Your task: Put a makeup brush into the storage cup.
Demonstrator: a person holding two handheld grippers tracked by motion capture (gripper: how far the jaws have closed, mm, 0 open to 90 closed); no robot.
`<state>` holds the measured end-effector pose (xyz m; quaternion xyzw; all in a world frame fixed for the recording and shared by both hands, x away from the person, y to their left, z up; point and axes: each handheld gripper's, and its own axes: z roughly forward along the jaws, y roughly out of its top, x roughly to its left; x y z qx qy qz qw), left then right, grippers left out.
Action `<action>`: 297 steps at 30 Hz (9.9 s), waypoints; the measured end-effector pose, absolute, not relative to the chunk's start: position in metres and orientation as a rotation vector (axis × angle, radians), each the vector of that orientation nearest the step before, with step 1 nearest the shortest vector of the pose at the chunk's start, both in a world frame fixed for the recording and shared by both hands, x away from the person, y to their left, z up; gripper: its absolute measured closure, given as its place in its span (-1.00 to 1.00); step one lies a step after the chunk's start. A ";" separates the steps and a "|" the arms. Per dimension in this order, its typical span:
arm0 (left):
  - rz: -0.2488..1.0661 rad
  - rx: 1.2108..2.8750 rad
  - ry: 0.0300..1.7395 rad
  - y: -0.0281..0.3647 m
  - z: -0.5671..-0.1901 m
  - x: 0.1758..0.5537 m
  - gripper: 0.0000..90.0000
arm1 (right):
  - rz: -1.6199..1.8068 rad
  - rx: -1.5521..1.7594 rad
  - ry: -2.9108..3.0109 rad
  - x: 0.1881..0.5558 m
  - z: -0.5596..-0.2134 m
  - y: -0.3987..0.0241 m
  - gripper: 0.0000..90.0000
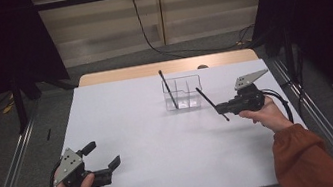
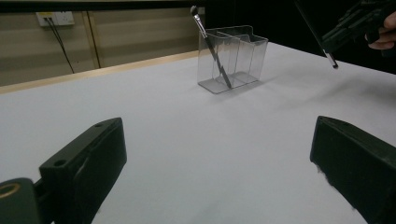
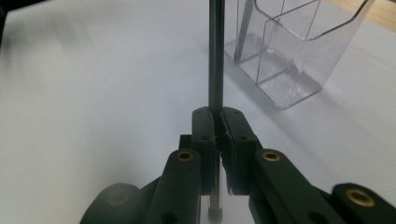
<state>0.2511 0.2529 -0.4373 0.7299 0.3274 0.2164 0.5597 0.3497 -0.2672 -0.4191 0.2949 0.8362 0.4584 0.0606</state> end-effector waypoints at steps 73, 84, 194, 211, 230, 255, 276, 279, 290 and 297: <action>0.338 1.876 0.525 0.167 -0.396 0.271 -0.92 | 1.364 0.450 2.847 0.308 -0.401 -0.160 0.87; 0.243 1.976 0.473 0.154 -0.396 0.281 -0.92 | 1.158 0.313 2.960 0.310 -0.399 -0.148 0.87; -0.191 2.585 0.209 0.085 -0.410 0.313 0.86 | 0.533 -0.096 3.167 0.320 -0.398 -0.094 0.84; -0.172 2.554 0.251 0.088 -0.408 0.313 0.86 | 0.663 -0.007 3.108 0.323 -0.400 -0.104 0.07; -0.168 2.517 0.314 0.106 -0.411 0.314 0.86 | 0.860 0.180 2.984 0.324 -0.397 -0.132 -0.81; -0.168 2.426 0.395 0.136 -0.420 0.306 0.86 | 1.082 0.353 2.855 0.307 -0.405 -0.168 -0.91; -0.112 2.272 0.476 0.167 -0.422 0.296 0.86 | 1.311 0.485 2.770 0.291 -0.423 -0.182 -0.93; -0.110 2.257 0.479 0.168 -0.422 0.295 0.86 | 1.369 0.503 2.722 0.288 -0.424 -0.183 -0.92; -0.092 2.182 0.466 0.167 -0.420 0.291 0.86 | 1.489 0.567 2.633 0.287 -0.427 -0.183 -0.91; -0.053 2.124 0.448 0.165 -0.423 0.290 0.86 | 1.545 0.571 2.577 0.287 -0.429 -0.181 -0.92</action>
